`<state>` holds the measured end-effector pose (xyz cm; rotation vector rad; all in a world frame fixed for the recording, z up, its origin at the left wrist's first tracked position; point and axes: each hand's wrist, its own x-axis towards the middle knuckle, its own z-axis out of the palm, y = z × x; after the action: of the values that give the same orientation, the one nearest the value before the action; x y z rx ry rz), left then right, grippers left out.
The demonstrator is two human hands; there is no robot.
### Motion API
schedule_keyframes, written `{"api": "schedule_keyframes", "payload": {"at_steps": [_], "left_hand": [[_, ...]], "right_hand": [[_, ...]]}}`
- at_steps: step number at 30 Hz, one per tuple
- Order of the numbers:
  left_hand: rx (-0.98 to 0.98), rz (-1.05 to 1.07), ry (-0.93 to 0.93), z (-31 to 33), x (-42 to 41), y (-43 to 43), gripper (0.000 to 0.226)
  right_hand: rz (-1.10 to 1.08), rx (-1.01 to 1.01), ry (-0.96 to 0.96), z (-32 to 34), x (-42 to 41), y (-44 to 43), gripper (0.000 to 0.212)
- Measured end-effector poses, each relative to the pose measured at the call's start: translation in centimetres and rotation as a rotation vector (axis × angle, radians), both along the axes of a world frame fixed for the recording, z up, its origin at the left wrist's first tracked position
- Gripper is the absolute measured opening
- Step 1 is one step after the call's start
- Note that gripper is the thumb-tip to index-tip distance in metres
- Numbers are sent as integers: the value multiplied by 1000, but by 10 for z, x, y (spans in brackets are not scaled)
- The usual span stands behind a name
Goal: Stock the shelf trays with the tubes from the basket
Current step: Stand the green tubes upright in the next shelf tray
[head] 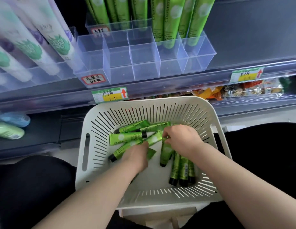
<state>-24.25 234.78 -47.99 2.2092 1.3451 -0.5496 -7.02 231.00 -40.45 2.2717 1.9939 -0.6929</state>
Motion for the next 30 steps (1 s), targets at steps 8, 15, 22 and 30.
{"api": "schedule_keyframes", "payload": {"at_steps": [8,15,22,30], "left_hand": [[171,161,-508,65,-8,19,10],[404,252,-743,144,-5,38,15],[586,275,-967,237,7,61,12],[686,370,-1140,291,22,92,21]], "right_hand": [[-47,297,9,39,-2,-8,14],[-87,473,15,102,-2,-3,19],[-117,753,14,181,3,20,23],[-126,1032,-40,242,16,46,22]]}}
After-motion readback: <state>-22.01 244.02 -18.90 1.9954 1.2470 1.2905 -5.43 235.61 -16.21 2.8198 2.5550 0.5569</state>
